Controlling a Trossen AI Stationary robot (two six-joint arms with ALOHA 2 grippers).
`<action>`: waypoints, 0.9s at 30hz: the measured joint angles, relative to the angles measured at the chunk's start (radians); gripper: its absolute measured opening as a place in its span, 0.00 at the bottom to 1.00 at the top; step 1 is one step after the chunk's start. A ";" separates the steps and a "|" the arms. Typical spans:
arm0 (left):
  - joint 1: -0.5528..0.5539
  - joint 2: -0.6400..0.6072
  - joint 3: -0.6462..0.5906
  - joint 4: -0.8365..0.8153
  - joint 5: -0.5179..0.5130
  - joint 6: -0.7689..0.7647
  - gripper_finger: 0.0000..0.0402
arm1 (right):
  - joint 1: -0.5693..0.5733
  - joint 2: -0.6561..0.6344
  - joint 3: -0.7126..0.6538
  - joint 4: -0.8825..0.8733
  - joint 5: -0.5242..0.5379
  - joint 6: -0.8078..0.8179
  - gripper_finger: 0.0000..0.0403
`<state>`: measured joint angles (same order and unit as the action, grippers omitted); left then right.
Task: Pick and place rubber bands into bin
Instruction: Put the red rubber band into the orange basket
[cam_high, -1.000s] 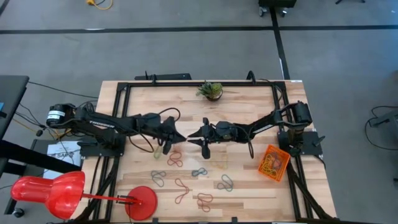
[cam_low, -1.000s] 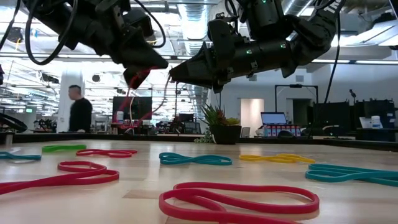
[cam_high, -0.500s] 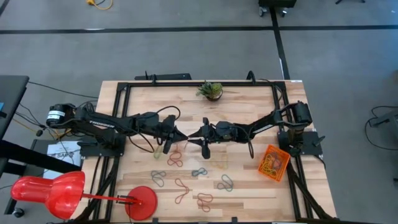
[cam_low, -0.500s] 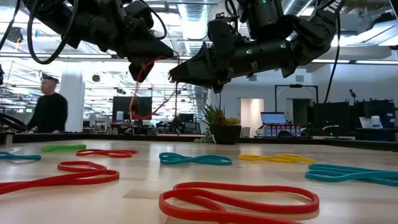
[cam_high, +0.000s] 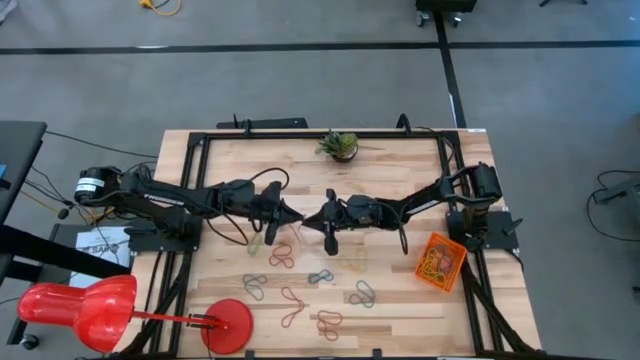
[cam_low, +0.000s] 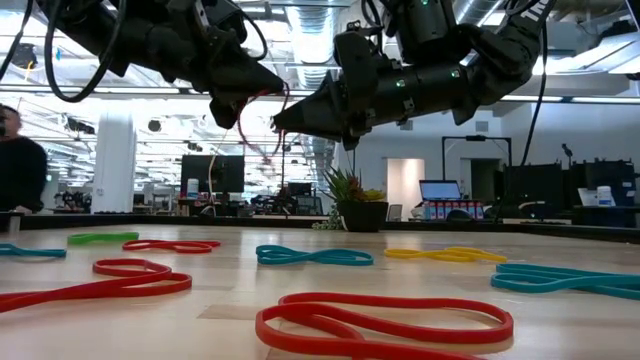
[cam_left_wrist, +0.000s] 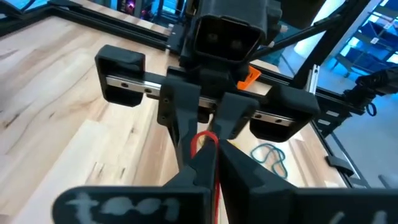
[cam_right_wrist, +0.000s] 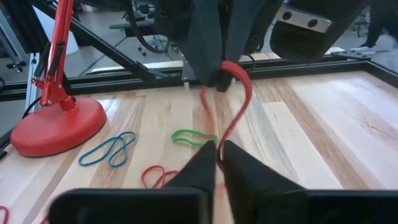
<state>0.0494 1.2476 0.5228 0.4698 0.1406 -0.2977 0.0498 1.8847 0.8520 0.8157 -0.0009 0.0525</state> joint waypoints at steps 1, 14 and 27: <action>0.000 0.000 0.000 -0.001 0.000 0.000 0.00 | 0.000 0.000 0.000 -0.002 0.001 0.000 0.02; 0.000 0.000 0.000 -0.046 -0.048 0.029 0.09 | -0.002 0.000 0.000 -0.064 0.099 0.000 0.01; 0.000 0.000 0.000 -0.205 -0.060 -0.063 0.24 | 0.009 -0.132 0.001 -0.289 0.112 0.027 0.00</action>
<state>0.0494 1.2476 0.5228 0.2645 0.0811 -0.3607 0.0584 1.7524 0.8530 0.5262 0.1106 0.0791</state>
